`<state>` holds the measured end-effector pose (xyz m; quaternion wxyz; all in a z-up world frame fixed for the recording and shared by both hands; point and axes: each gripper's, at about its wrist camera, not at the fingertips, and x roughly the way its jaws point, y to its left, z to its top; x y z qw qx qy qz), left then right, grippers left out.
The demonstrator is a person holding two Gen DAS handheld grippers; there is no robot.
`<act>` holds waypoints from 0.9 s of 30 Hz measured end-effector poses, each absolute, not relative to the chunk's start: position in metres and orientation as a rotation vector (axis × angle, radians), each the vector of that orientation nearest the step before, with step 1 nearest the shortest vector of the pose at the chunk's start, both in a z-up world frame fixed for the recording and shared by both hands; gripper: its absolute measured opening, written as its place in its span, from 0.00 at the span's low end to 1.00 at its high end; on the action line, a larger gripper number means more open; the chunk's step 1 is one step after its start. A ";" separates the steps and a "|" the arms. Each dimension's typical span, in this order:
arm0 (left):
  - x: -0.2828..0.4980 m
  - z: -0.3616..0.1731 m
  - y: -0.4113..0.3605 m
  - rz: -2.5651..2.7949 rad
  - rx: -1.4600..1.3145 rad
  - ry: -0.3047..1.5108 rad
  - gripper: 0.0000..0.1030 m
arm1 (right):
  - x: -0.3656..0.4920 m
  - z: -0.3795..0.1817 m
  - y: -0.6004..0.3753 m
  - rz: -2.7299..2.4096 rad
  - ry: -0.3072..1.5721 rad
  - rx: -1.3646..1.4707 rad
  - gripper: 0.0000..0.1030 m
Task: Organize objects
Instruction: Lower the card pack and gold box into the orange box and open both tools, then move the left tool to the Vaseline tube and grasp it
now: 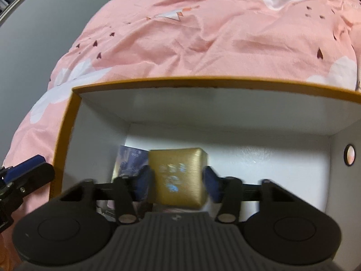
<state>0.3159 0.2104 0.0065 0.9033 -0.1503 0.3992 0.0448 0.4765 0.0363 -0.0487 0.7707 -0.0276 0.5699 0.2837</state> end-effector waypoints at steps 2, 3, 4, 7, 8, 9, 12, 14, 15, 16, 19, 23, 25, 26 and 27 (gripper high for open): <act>0.316 0.007 0.210 0.090 -0.311 0.826 0.41 | 0.476 -0.050 0.034 0.628 1.254 -0.048 0.41; 0.315 0.007 0.209 0.089 -0.312 0.825 0.41 | 0.476 -0.050 0.033 0.635 1.264 -0.044 0.40; 0.315 0.007 0.209 0.089 -0.314 0.825 0.41 | 0.475 -0.051 0.033 0.640 1.272 -0.041 0.39; 0.315 0.008 0.209 0.086 -0.324 0.825 0.41 | 0.470 -0.051 0.036 0.668 1.281 -0.066 0.39; 0.315 0.009 0.209 0.087 -0.325 0.826 0.41 | 0.468 -0.051 0.038 0.678 1.275 -0.089 0.40; 0.315 0.010 0.208 0.088 -0.323 0.828 0.41 | 0.466 -0.051 0.040 0.688 1.269 -0.112 0.40; 0.314 0.011 0.208 0.094 -0.318 0.823 0.41 | 0.465 -0.052 0.040 0.692 1.266 -0.117 0.40; 0.314 0.014 0.208 0.103 -0.315 0.824 0.41 | 0.466 -0.052 0.039 0.694 1.265 -0.119 0.40; 0.314 0.015 0.208 0.110 -0.313 0.826 0.41 | 0.465 -0.052 0.039 0.692 1.262 -0.121 0.40; 0.314 0.017 0.207 0.115 -0.311 0.829 0.41 | 0.465 -0.052 0.039 0.693 1.262 -0.128 0.41; 0.310 0.025 0.203 0.119 -0.308 0.839 0.41 | 0.460 -0.048 0.036 0.694 1.247 -0.129 0.41; 0.298 0.040 0.196 0.111 -0.304 0.840 0.41 | 0.439 -0.028 0.029 0.719 1.168 -0.159 0.41; 0.291 0.047 0.192 0.093 -0.312 0.839 0.42 | 0.426 -0.017 0.025 0.736 1.126 -0.177 0.42; 0.286 0.051 0.189 0.078 -0.320 0.834 0.42 | 0.420 -0.011 0.022 0.745 1.106 -0.183 0.45; 0.282 0.055 0.187 0.065 -0.326 0.830 0.42 | 0.413 -0.005 0.019 0.754 1.081 -0.190 0.48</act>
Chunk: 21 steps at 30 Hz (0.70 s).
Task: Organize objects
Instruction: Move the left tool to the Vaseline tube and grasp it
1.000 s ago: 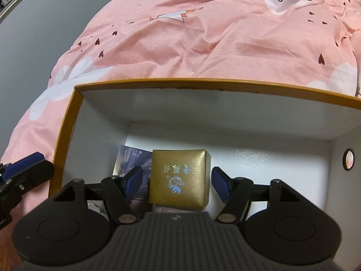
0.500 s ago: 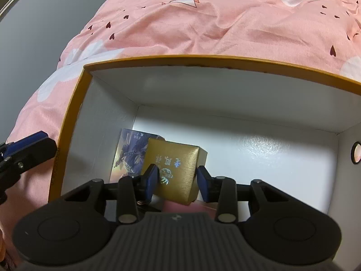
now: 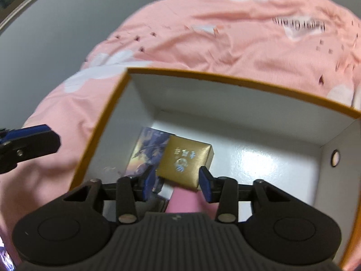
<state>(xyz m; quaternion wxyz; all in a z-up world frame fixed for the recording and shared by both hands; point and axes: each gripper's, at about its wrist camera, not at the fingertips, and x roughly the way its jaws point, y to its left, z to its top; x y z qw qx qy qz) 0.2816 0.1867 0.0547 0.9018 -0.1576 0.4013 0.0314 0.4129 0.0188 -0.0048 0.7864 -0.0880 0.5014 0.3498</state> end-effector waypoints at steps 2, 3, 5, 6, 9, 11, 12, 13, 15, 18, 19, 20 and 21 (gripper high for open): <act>0.270 0.063 0.180 0.049 -0.326 0.824 0.42 | 0.397 0.009 0.010 0.778 1.022 -0.199 0.51; 0.265 0.066 0.176 0.047 -0.322 0.821 0.42 | 0.388 0.015 0.004 0.789 0.993 -0.201 0.53; 0.253 0.071 0.170 0.045 -0.311 0.814 0.42 | 0.371 0.026 -0.008 0.814 0.939 -0.195 0.55; 0.247 0.072 0.168 0.042 -0.311 0.816 0.42 | 0.363 0.031 -0.015 0.826 0.916 -0.186 0.55; 0.228 0.071 0.160 0.016 -0.319 0.826 0.42 | 0.335 0.040 -0.037 0.853 0.846 -0.154 0.55; 0.216 0.066 0.155 -0.007 -0.325 0.842 0.42 | 0.320 0.041 -0.049 0.856 0.818 -0.136 0.55; 0.210 0.063 0.152 -0.022 -0.326 0.849 0.42 | 0.311 0.041 -0.055 0.861 0.811 -0.123 0.55; 0.205 0.060 0.149 -0.031 -0.326 0.857 0.43 | 0.301 0.040 -0.063 0.869 0.808 -0.113 0.55; 0.194 0.049 0.140 -0.051 -0.320 0.891 0.47 | 0.284 0.033 -0.073 0.871 0.820 -0.108 0.55; 0.183 0.030 0.129 -0.069 -0.314 0.968 0.47 | 0.263 0.015 -0.080 0.869 0.887 -0.125 0.49; 0.180 0.023 0.126 -0.066 -0.310 0.996 0.47 | 0.257 0.007 -0.081 0.873 0.922 -0.127 0.48; 0.178 0.015 0.122 -0.059 -0.301 1.027 0.47 | 0.252 -0.001 -0.081 0.877 0.962 -0.127 0.47; 0.175 0.009 0.119 -0.056 -0.291 1.049 0.47 | 0.247 -0.009 -0.083 0.879 0.991 -0.125 0.47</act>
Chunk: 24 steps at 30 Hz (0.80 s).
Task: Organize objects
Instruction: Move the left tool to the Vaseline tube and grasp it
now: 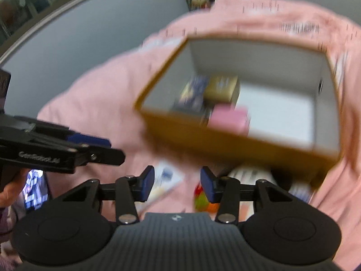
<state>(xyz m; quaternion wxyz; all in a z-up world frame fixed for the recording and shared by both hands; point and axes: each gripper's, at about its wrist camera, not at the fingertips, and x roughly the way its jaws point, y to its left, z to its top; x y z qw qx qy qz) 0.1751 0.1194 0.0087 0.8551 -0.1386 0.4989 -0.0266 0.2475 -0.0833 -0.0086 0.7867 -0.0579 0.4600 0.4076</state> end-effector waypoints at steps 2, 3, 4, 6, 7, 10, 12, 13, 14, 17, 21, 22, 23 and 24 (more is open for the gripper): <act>0.172 -0.006 0.114 -0.041 -0.267 1.107 0.49 | 0.241 -0.024 -0.082 0.862 1.052 -0.138 0.47; 0.171 -0.012 0.111 -0.037 -0.256 1.126 0.51 | 0.238 -0.032 -0.081 0.845 1.072 -0.160 0.46; 0.171 -0.018 0.109 -0.033 -0.240 1.148 0.51 | 0.236 -0.038 -0.080 0.834 1.077 -0.185 0.46; 0.171 -0.030 0.104 -0.031 -0.211 1.180 0.53 | 0.235 -0.048 -0.077 0.808 1.087 -0.227 0.46; 0.174 -0.035 0.102 -0.030 -0.194 1.192 0.54 | 0.236 -0.051 -0.077 0.798 1.092 -0.238 0.46; 0.183 -0.047 0.099 0.007 -0.133 1.214 0.54 | 0.242 -0.055 -0.077 0.792 1.095 -0.233 0.46; 0.190 -0.055 0.097 -0.003 -0.121 1.232 0.55 | 0.247 -0.057 -0.076 0.782 1.093 -0.234 0.46; 0.194 -0.059 0.095 -0.014 -0.106 1.241 0.56 | 0.248 -0.058 -0.075 0.776 1.087 -0.243 0.46; 0.198 -0.063 0.093 -0.027 -0.083 1.250 0.56 | 0.249 -0.060 -0.075 0.769 1.083 -0.255 0.46; 0.210 -0.077 0.092 -0.026 -0.061 1.292 0.56 | 0.252 -0.066 -0.071 0.754 1.083 -0.286 0.46; 0.219 -0.089 0.100 -0.049 -0.124 1.325 0.58 | 0.255 -0.073 -0.065 0.753 1.079 -0.314 0.43; 0.220 -0.092 0.103 -0.050 -0.145 1.332 0.58 | 0.256 -0.074 -0.063 0.752 1.080 -0.323 0.43; 0.222 -0.094 0.106 -0.050 -0.164 1.338 0.58 | 0.257 -0.076 -0.061 0.752 1.082 -0.329 0.43; 0.224 -0.096 0.108 -0.052 -0.178 1.342 0.59 | 0.258 -0.077 -0.059 0.755 1.078 -0.337 0.44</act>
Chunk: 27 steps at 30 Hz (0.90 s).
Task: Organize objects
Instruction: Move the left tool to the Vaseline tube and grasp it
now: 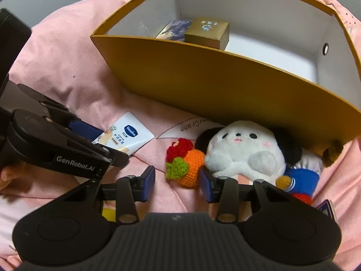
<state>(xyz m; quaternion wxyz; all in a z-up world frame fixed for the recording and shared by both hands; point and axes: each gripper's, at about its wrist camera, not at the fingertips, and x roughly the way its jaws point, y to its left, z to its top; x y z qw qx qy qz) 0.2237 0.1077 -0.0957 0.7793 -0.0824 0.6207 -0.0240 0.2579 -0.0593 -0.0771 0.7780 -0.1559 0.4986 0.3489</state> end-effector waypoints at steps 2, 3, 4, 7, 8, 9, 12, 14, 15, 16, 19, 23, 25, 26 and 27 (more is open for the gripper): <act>0.226 -0.098 0.109 -0.053 -0.189 1.345 0.59 | 0.258 -0.078 -0.055 0.757 1.066 -0.363 0.45; 0.228 -0.100 0.110 -0.055 -0.193 1.347 0.59 | 0.259 -0.080 -0.053 0.758 1.058 -0.378 0.45; 0.230 -0.102 0.110 -0.056 -0.199 1.350 0.58 | 0.258 -0.081 -0.052 0.760 1.052 -0.394 0.46; 0.236 -0.108 0.110 -0.061 -0.195 1.369 0.58 | 0.258 -0.085 -0.048 0.763 1.034 -0.434 0.46; 0.237 -0.109 0.110 -0.063 -0.193 1.373 0.58 | 0.258 -0.086 -0.047 0.763 1.028 -0.444 0.46; 0.238 -0.110 0.110 -0.063 -0.193 1.375 0.59 | 0.258 -0.087 -0.047 0.763 1.022 -0.452 0.46; 0.234 -0.108 0.112 -0.062 -0.208 1.373 0.58 | 0.255 -0.087 -0.046 0.767 1.002 -0.478 0.46; 0.229 -0.102 0.115 -0.055 -0.233 1.359 0.58 | 0.250 -0.086 -0.045 0.770 0.985 -0.515 0.45; 0.226 -0.098 0.117 -0.053 -0.247 1.349 0.57 | 0.248 -0.085 -0.044 0.771 0.977 -0.534 0.45; 0.224 -0.095 0.118 -0.050 -0.258 1.339 0.57 | 0.245 -0.085 -0.043 0.772 0.970 -0.555 0.44; 0.212 -0.078 0.122 -0.051 -0.289 1.302 0.57 | 0.238 -0.084 -0.041 0.771 0.946 -0.617 0.42; 0.196 -0.058 0.124 -0.070 -0.302 1.277 0.54 | 0.230 -0.083 -0.038 0.773 0.913 -0.687 0.41; 0.200 -0.052 0.125 -0.070 -0.300 1.275 0.53 | 0.225 -0.083 -0.036 0.773 0.892 -0.726 0.40; 0.196 -0.049 0.126 -0.064 -0.300 1.272 0.52 | 0.222 -0.083 -0.036 0.776 0.882 -0.741 0.39; 0.200 -0.047 0.127 -0.056 -0.304 1.270 0.52 | 0.220 -0.082 -0.036 0.780 0.873 -0.754 0.40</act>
